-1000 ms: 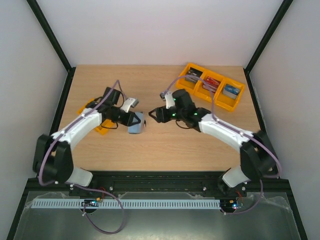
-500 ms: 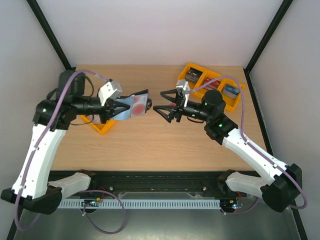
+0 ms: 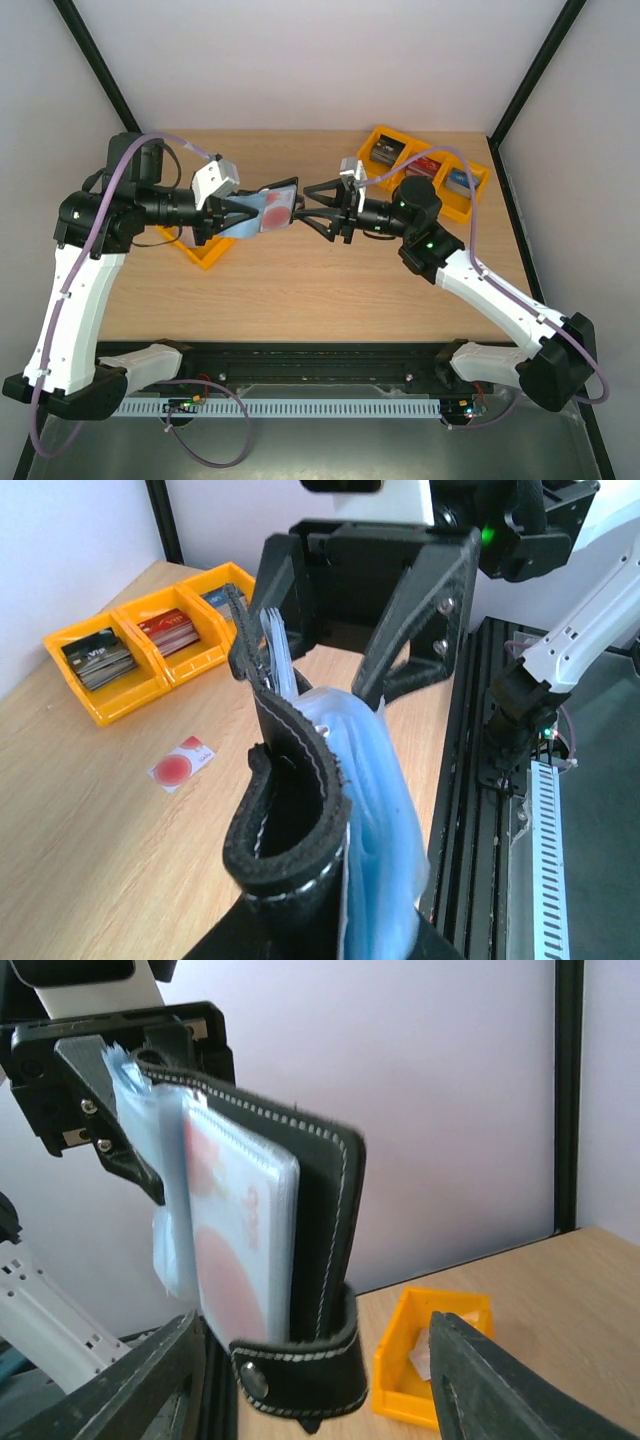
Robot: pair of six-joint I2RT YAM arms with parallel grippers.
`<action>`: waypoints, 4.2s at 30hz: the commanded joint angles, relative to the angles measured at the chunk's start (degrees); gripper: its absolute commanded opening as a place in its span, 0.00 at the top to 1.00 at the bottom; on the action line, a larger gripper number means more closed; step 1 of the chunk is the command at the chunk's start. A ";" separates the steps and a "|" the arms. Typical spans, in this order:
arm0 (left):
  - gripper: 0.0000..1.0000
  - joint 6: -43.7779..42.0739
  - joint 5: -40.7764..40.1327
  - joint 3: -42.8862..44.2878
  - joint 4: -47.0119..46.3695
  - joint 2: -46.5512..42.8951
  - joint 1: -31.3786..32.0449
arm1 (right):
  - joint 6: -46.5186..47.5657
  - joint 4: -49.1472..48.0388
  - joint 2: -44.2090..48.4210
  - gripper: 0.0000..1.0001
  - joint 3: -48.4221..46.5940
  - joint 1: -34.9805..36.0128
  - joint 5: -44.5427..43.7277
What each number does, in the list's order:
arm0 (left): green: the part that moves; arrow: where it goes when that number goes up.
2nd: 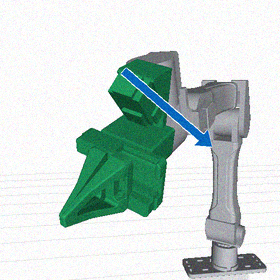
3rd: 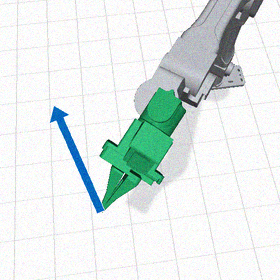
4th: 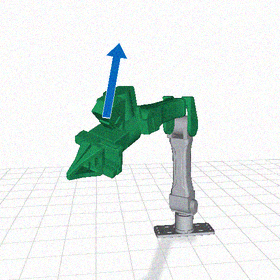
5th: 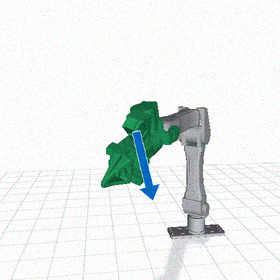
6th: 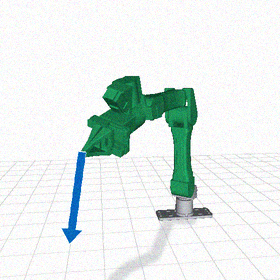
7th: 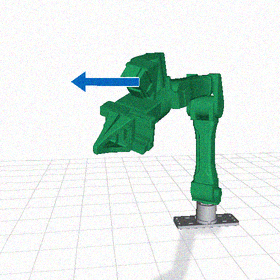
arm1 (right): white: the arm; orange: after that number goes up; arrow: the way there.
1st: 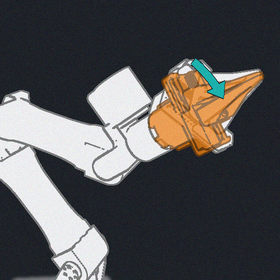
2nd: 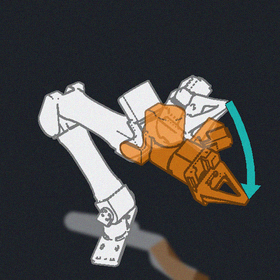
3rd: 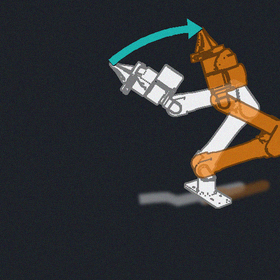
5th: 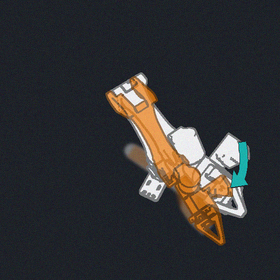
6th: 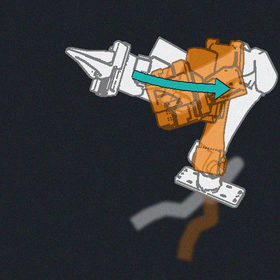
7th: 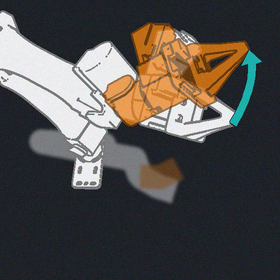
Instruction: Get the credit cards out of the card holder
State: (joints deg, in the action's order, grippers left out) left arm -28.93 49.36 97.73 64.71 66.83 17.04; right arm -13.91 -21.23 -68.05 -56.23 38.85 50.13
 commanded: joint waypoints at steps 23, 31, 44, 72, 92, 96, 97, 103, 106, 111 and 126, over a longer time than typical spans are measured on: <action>0.98 -7.56 3.79 4.56 4.55 -0.11 0.13 | 7.61 6.85 -3.47 0.49 -9.78 1.10 1.01; 0.98 -6.05 2.29 3.89 3.32 -0.66 0.13 | 23.03 22.15 -0.47 0.24 -10.79 1.48 6.14; 0.98 -5.60 3.28 3.25 3.11 -1.22 0.01 | 8.69 10.30 0.45 0.02 -8.99 2.92 0.61; 0.98 -2.51 6.59 -1.66 0.02 -2.06 -2.13 | -4.24 -3.83 -3.55 0.57 -6.68 3.83 9.23; 0.36 19.95 -35.78 -13.16 -21.51 -4.60 -8.27 | -2.83 28.30 -7.30 0.98 -16.51 3.60 -38.16; 0.41 19.23 -27.23 -12.00 -20.32 -4.13 -8.40 | -5.99 36.05 -11.58 0.98 -21.13 5.00 -48.91; 0.47 18.92 -22.07 -11.98 -19.51 -3.97 -8.34 | -6.33 36.42 -12.25 0.98 -21.78 5.55 -49.97; 0.77 23.97 0.65 -18.24 -22.04 -2.78 -6.65 | -5.53 34.04 -15.03 0.98 -24.04 9.26 -45.58; 0.76 26.17 0.17 -20.09 -23.75 -1.49 -5.19 | -5.65 30.00 -15.49 0.98 -23.32 9.31 -35.93; 0.66 29.10 -0.81 -21.01 -26.00 0.05 -3.40 | -8.89 21.46 -15.29 0.98 -20.68 9.31 -24.43; 0.64 30.78 -7.21 -23.24 -28.00 -0.79 -6.21 | -12.45 9.29 -12.12 0.98 -15.83 7.62 -9.70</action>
State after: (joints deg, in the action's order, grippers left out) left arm 0.73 42.96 75.77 38.28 66.78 11.97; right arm -23.94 -2.50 -83.61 -73.03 46.65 31.88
